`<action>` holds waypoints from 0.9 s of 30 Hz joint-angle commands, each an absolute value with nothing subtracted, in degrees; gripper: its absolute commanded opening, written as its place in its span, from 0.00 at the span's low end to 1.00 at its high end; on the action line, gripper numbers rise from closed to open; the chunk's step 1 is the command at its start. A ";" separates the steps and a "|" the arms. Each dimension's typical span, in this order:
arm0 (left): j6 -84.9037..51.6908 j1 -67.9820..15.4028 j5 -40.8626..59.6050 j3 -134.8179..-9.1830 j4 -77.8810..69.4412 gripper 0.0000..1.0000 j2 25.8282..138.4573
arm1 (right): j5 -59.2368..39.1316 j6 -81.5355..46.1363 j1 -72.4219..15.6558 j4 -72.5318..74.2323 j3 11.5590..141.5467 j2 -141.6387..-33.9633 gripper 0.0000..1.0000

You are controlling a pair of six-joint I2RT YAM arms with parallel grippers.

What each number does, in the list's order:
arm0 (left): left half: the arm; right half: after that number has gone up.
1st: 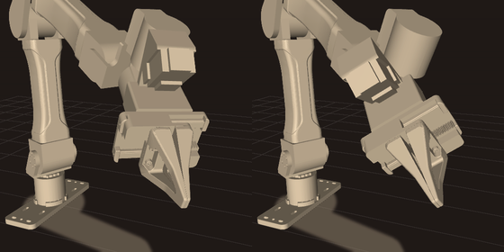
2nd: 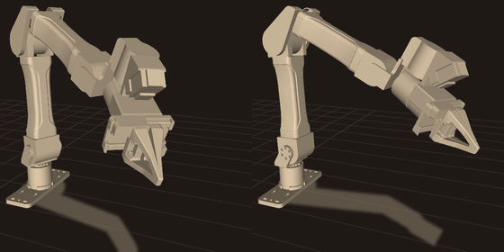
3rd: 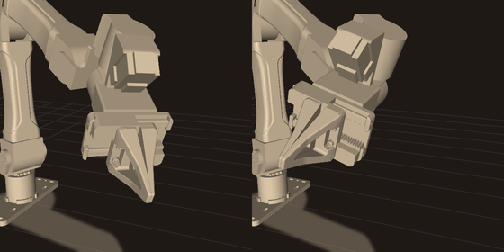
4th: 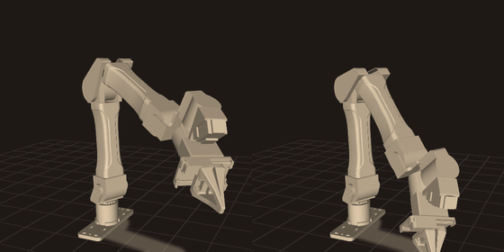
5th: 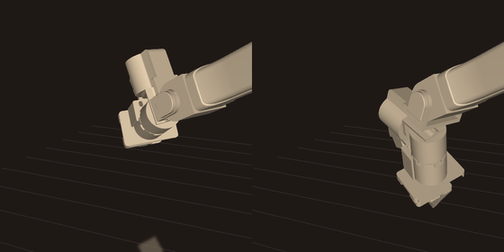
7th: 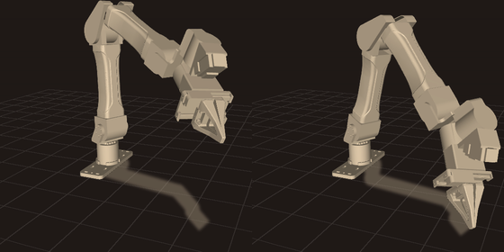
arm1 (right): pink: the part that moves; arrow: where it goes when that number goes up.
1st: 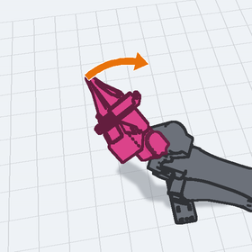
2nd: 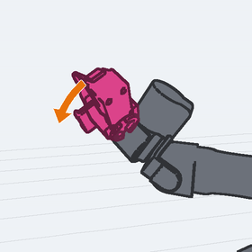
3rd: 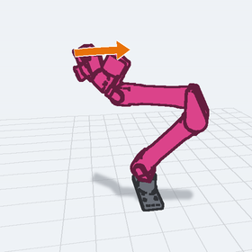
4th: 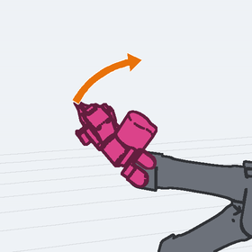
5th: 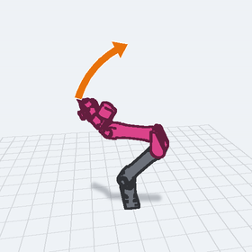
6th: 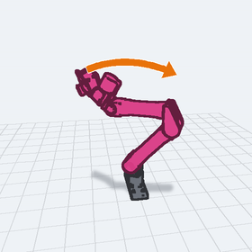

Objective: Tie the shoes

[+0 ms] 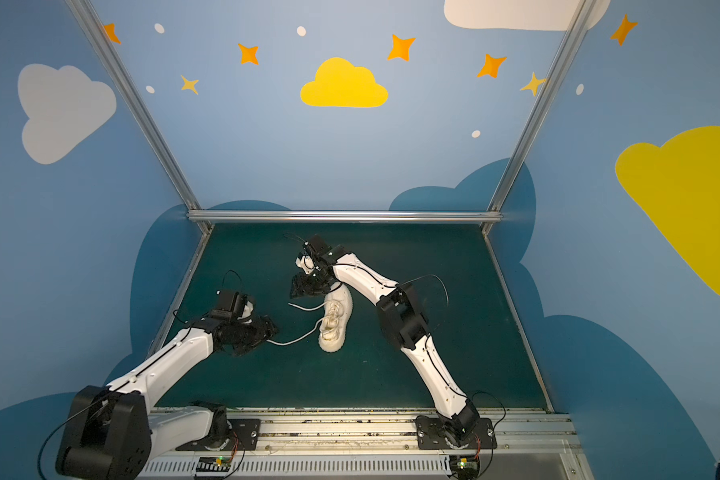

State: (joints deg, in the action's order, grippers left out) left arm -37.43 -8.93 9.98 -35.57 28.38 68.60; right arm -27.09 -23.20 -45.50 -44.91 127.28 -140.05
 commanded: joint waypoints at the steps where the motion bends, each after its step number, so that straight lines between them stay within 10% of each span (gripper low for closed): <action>1: -35.82 -8.61 9.14 -35.86 28.23 0.77 69.38 | -25.00 -22.75 -45.44 -47.16 128.92 -137.99 0.73; 27: -37.67 -15.73 -10.90 -46.20 36.29 0.39 87.20 | -22.08 -19.86 -30.80 -41.53 94.48 -101.16 0.73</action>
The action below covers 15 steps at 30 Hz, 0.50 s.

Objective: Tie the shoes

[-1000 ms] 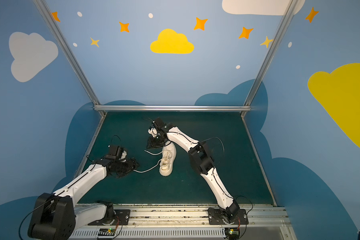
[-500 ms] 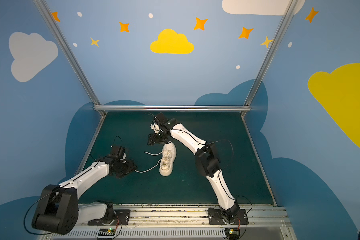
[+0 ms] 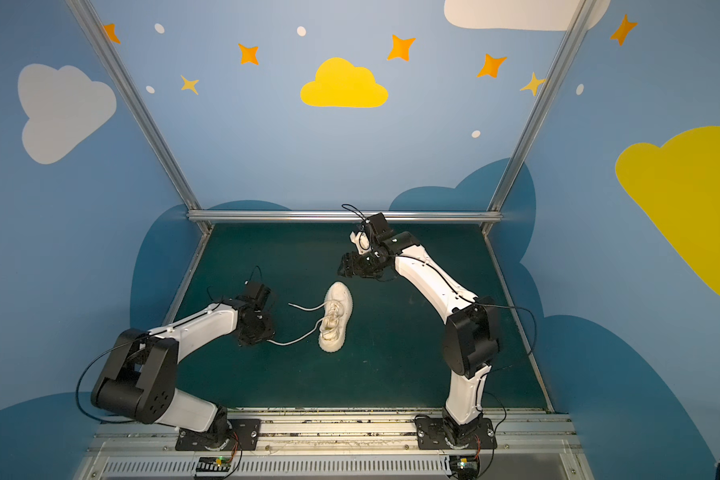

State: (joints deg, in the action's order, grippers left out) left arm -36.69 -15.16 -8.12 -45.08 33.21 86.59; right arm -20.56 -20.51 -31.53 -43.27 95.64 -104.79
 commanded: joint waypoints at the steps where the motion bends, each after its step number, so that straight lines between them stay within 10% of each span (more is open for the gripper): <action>1: -37.99 -15.90 -10.90 -46.08 36.22 0.39 87.34 | -22.44 -19.70 -30.23 -41.70 93.98 -100.55 0.73; 15: -38.76 -20.79 -15.05 -53.35 44.37 0.48 86.33 | -28.13 -23.18 -25.31 -36.90 83.03 -92.48 0.73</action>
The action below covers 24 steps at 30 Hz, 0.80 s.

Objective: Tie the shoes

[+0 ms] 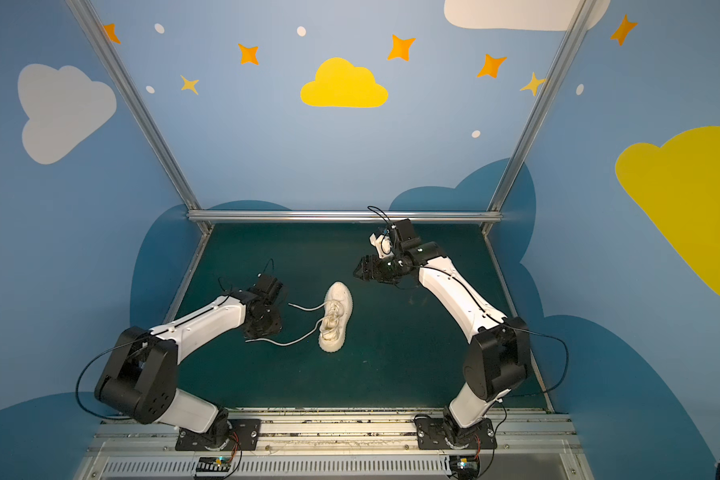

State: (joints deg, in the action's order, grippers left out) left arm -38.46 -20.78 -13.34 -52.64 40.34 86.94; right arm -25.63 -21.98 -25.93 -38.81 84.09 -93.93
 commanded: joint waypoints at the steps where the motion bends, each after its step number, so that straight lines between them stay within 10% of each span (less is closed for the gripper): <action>1: -38.78 -20.78 -14.49 -53.27 44.23 0.51 86.44 | -28.61 -23.35 -25.14 -36.54 82.62 -92.10 0.73; 24: -41.97 -19.62 -11.07 -47.29 37.66 0.30 90.74 | -33.28 -23.72 -20.49 -36.40 81.80 -90.84 0.72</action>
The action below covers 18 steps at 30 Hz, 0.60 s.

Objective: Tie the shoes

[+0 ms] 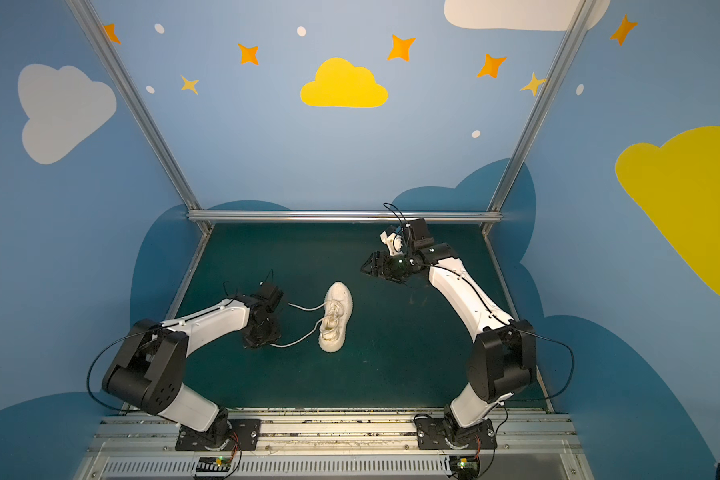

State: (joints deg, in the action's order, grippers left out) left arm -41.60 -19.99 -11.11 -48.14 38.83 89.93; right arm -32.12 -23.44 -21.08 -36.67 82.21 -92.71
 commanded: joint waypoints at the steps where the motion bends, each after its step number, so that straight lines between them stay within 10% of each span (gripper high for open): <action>1: -41.71 -19.69 -10.75 -47.30 37.11 0.29 90.55 | -33.57 -23.65 -20.33 -36.32 81.75 -90.85 0.72; 8: -43.06 -21.57 -8.56 -45.04 31.69 0.04 84.42 | -33.89 -24.30 -19.64 -36.70 79.92 -88.39 0.71; 18: -35.26 -21.64 -8.78 -58.08 36.31 0.03 75.67 | -34.00 -25.31 -17.97 -35.40 73.13 -84.93 0.71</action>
